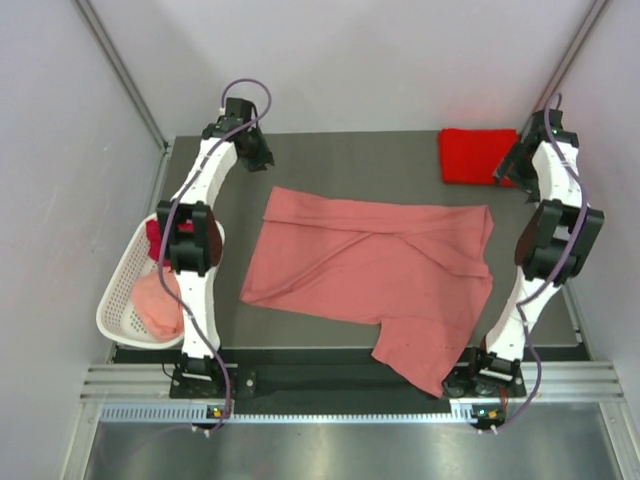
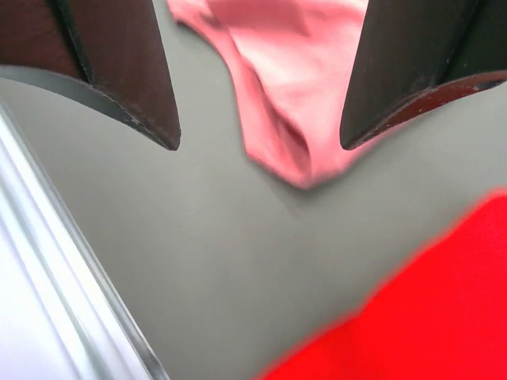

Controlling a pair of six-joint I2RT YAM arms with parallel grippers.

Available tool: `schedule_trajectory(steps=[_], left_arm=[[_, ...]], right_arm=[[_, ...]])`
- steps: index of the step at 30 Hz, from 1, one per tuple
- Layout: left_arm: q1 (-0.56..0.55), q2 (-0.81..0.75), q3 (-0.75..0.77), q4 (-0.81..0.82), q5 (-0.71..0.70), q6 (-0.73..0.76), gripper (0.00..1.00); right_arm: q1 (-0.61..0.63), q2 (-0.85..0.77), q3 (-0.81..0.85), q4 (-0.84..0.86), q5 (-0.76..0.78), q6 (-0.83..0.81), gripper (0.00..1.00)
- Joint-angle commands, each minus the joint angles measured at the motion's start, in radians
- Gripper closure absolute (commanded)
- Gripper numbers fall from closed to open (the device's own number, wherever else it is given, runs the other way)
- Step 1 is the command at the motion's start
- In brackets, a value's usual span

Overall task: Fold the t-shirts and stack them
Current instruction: Fold the tshirt

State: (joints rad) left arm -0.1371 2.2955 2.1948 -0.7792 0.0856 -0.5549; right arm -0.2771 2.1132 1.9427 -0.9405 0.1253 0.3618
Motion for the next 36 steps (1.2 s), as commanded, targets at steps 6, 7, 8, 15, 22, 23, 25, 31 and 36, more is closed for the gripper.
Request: schedule_trajectory(steps=[6,7,8,15,22,23,25,31,36], left_arm=[[-0.085,-0.509,-0.488,-0.02,-0.076,0.107,0.85],[-0.09,-0.549,-0.541,-0.022,-0.119,0.122,0.86],[-0.093,-0.591,-0.641,-0.022,-0.128,0.13,0.87],[-0.111,-0.826,-0.95,-0.103,-0.253,0.185,0.86],[-0.11,-0.776,-1.075,0.015,-0.207,0.156,0.92],[-0.111,-0.751,-1.061,0.018,-0.21,0.153,0.94],[-0.11,-0.68,-1.038,-0.017,-0.225,0.136,0.97],[-0.11,-0.706,-1.093,-0.052,-0.199,0.076,0.94],[-0.11,-0.764,-1.132,-0.12,-0.175,0.032,0.9]], right_arm=[[0.329,-0.425,-0.247,-0.086,0.045,-0.081,0.24],[0.401,-0.485,-0.321,-0.072,0.03,-0.07,0.25],[0.433,-0.514,-0.359,-0.063,-0.016,-0.045,0.26],[0.662,-0.691,-0.665,0.052,-0.122,0.132,0.35],[0.797,-0.733,-0.794,0.094,-0.147,0.195,0.37],[0.802,-0.737,-0.798,0.095,-0.147,0.2,0.38],[0.812,-0.743,-0.809,0.095,-0.148,0.198,0.38],[0.822,-0.756,-0.856,0.123,-0.159,0.197,0.38],[0.84,-0.722,-0.899,0.172,-0.196,0.213,0.39]])
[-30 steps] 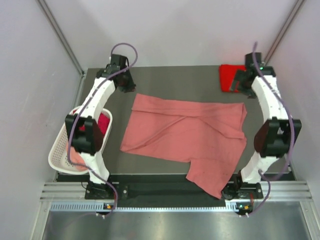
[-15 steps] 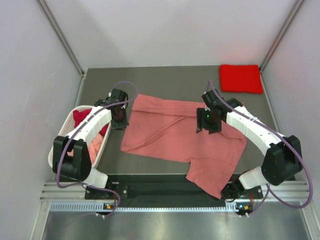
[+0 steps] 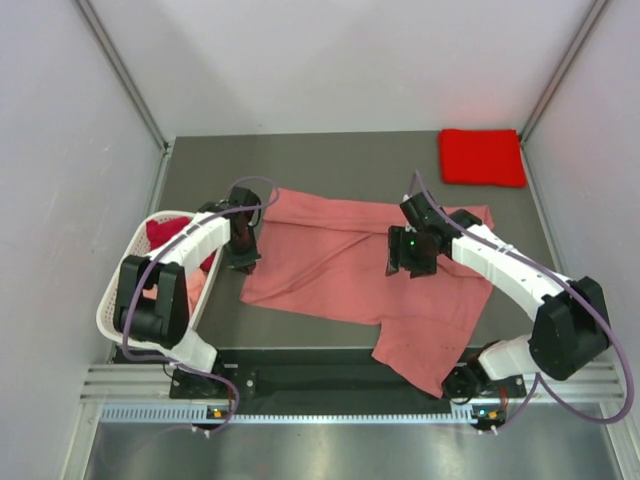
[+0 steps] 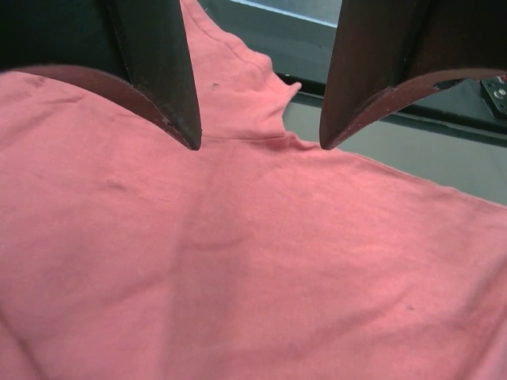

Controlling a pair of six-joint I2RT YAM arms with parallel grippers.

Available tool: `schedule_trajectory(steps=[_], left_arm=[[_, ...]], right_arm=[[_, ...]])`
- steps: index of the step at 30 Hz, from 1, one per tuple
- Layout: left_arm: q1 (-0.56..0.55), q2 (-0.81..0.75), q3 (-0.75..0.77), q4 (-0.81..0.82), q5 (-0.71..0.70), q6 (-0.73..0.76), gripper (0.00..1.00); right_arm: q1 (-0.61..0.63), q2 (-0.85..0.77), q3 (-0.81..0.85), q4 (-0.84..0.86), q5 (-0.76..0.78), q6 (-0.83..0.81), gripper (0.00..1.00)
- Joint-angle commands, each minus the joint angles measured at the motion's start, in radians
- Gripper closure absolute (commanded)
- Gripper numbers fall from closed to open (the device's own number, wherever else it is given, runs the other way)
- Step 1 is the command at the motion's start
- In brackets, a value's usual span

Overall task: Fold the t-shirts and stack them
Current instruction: Fold the tshirt

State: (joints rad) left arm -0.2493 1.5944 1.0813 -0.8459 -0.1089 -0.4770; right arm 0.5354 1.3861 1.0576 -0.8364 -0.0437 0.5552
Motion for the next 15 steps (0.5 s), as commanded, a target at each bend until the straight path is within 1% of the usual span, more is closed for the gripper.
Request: schedule_trajectory(steps=[1,3,4,6,10,15], left_arm=[[0.002,-0.073,-0.036,-0.07,0.024,-0.051,0.88],[0.002,-0.105,-0.053,-0.084,0.003,-0.057,0.82],[0.002,-0.112,-0.069,-0.09,0.0,-0.058,0.77],[0.002,-0.132,-0.084,-0.102,0.001,-0.066,0.73],[0.002,-0.131,-0.121,-0.108,-0.001,-0.084,0.72],[0.004,-0.108,-0.133,-0.091,0.015,-0.094,0.75]], right_arm=[[0.034,0.01,-0.024,0.077,-0.028,0.023,0.38],[0.038,0.017,-0.03,0.1,-0.041,0.029,0.39],[0.04,0.024,-0.034,0.106,-0.042,0.031,0.39],[0.044,0.037,-0.034,0.12,-0.05,0.032,0.39],[0.06,0.053,-0.036,0.128,-0.053,0.031,0.39],[0.066,0.047,-0.064,0.141,-0.058,0.037,0.39]])
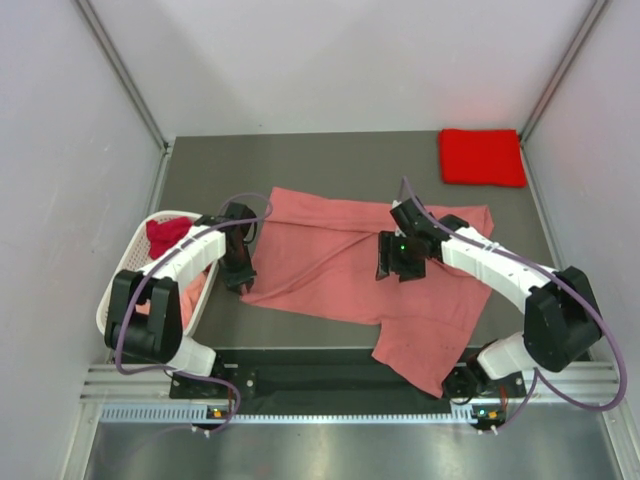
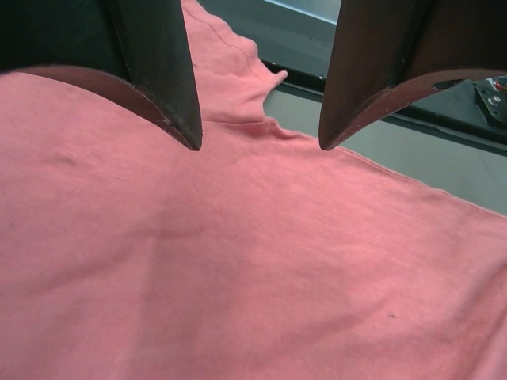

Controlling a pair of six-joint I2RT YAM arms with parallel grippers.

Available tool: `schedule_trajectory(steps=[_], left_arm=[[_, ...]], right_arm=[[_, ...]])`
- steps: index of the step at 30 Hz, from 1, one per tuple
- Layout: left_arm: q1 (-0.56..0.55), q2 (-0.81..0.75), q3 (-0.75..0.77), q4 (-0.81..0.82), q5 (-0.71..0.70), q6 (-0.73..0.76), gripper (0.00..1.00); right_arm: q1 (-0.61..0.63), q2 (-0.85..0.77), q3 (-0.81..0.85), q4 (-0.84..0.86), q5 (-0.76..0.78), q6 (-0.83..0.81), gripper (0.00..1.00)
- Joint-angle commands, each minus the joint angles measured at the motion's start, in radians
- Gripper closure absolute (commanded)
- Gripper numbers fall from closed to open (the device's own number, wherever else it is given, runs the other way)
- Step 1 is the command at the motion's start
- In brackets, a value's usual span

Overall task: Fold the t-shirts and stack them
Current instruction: Fold the tshirt

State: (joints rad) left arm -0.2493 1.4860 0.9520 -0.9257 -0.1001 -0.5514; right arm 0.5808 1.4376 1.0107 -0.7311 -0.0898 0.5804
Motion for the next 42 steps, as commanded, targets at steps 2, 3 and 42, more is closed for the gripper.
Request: schedule_trajectory(steps=[2,3,42], left_arm=[[0.004,0.01,-0.015,-0.004,0.014,-0.019,0.75],[0.004,0.011,-0.021,0.001,0.019,-0.018,0.75],[0.01,0.12,0.022,0.059,0.08,0.019,0.67]], right_arm=[[0.021,-0.009,-0.024,0.041,-0.013,0.015,0.39],[0.022,-0.014,-0.032,0.042,-0.013,0.016,0.39],[0.033,-0.06,-0.101,0.064,-0.025,0.019,0.42]])
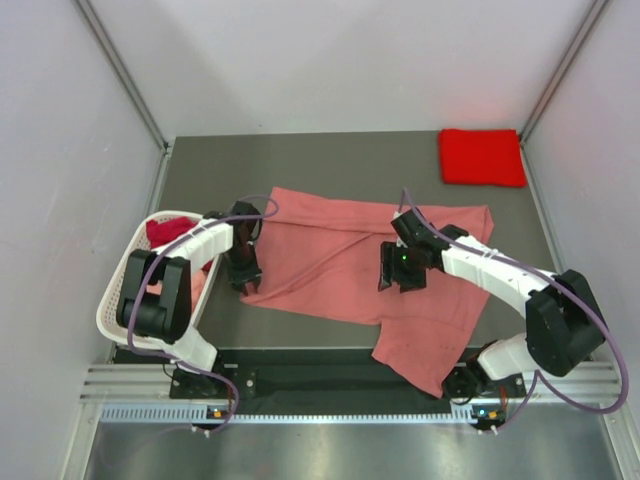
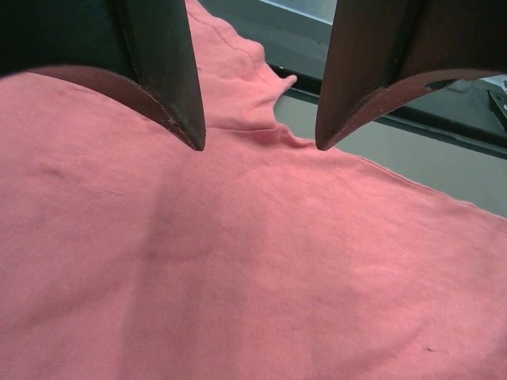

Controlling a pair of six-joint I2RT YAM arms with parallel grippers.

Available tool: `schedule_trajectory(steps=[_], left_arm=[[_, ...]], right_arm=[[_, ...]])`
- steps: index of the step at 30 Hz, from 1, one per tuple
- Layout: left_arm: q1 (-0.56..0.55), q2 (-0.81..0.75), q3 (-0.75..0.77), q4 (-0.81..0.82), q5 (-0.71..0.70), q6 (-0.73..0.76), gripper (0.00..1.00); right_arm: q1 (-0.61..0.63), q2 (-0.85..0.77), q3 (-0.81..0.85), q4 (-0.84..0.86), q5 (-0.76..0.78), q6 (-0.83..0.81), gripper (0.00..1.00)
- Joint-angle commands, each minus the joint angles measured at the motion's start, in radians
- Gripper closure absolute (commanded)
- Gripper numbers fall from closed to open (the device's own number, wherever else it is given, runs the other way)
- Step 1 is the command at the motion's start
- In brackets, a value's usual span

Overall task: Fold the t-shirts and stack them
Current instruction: Fold the tshirt

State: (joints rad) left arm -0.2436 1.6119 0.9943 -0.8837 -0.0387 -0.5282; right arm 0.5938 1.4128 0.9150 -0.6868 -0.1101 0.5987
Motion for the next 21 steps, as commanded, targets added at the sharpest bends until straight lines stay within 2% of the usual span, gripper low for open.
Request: schedule_trajectory(steps=[1,4,10,11,14,16,21], left_arm=[[0.004,-0.02,-0.026,0.017,0.019,-0.007,0.67],[0.004,-0.03,-0.04,0.014,0.013,-0.012,0.68],[0.004,-0.029,-0.028,0.015,-0.003,-0.012,0.77],[0.004,-0.026,-0.028,0.017,-0.006,-0.01,0.83],[0.004,-0.01,-0.029,0.02,-0.023,-0.007,0.89],[0.004,-0.01,-0.029,0.014,-0.035,-0.009,0.99],[0.004,-0.081,-0.016,-0.03,-0.116,-0.038,1.0]], right_arm=[[0.023,-0.037,-0.007,0.02,-0.003,0.003,0.42],[0.021,-0.041,-0.018,0.03,-0.006,0.006,0.42],[0.021,-0.029,-0.022,0.041,-0.016,0.009,0.43],[0.023,-0.029,-0.019,0.043,-0.017,0.007,0.43],[0.021,-0.034,-0.021,0.043,-0.017,0.009,0.43],[0.021,-0.035,-0.024,0.043,-0.017,0.009,0.43],[0.023,-0.046,-0.041,0.046,-0.017,0.009,0.43]])
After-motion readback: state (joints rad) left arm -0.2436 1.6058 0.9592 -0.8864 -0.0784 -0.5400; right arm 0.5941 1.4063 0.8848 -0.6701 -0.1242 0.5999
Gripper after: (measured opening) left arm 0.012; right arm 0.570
